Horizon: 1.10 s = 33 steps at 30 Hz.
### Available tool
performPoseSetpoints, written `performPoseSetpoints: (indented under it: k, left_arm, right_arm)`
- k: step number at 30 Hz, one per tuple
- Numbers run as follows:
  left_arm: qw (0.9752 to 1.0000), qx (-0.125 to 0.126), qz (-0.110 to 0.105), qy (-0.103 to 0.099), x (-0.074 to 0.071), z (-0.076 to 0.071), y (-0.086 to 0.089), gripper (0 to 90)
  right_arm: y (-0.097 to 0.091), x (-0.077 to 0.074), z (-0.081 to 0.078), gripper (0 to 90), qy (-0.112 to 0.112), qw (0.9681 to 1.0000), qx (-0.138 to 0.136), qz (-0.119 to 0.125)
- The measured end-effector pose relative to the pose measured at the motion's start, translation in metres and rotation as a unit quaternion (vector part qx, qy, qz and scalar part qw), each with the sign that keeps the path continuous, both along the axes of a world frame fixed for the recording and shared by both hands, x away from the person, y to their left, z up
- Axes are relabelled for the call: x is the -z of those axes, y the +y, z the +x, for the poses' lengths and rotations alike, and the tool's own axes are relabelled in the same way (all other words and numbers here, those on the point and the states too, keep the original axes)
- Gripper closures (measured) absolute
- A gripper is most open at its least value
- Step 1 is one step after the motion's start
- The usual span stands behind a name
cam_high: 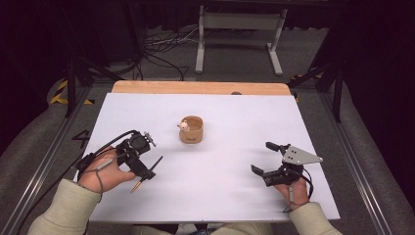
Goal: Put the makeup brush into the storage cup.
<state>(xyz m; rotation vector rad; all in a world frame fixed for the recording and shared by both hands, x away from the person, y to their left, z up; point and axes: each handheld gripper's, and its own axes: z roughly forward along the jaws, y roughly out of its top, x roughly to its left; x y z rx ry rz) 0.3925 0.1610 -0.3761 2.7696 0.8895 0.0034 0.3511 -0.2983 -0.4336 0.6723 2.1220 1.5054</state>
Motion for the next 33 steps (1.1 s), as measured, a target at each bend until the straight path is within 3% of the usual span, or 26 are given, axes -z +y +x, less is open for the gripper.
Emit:
performPoseSetpoints:
  k: [7,23,27,29,33]
  left_arm:
    - [1.0000,0.004,0.003,0.001,0.009,0.002,-0.003,11.0]
    - [0.9997,-0.019,0.014,0.008,0.034,0.005,-0.001,24.7]
    - [0.9994,-0.020,0.025,0.011,0.040,0.005,-0.002,36.9]
    - [0.9994,-0.020,0.025,0.013,0.041,0.005,-0.001,38.6]
    - [0.9993,-0.021,0.023,0.019,0.042,0.005,-0.001,51.5]
  right_arm:
    - [0.001,0.000,0.000,2.1,0.002,1.0000,-0.009,0.001]
    - [0.003,0.001,0.000,2.4,0.002,0.9999,-0.010,-0.009]
    - [0.004,0.002,0.000,2.6,0.003,0.9999,-0.011,-0.010]
    - [0.003,0.002,0.000,2.6,0.003,0.9999,-0.011,-0.010]
    - [0.004,0.002,0.000,2.7,0.003,0.9999,-0.011,-0.011]
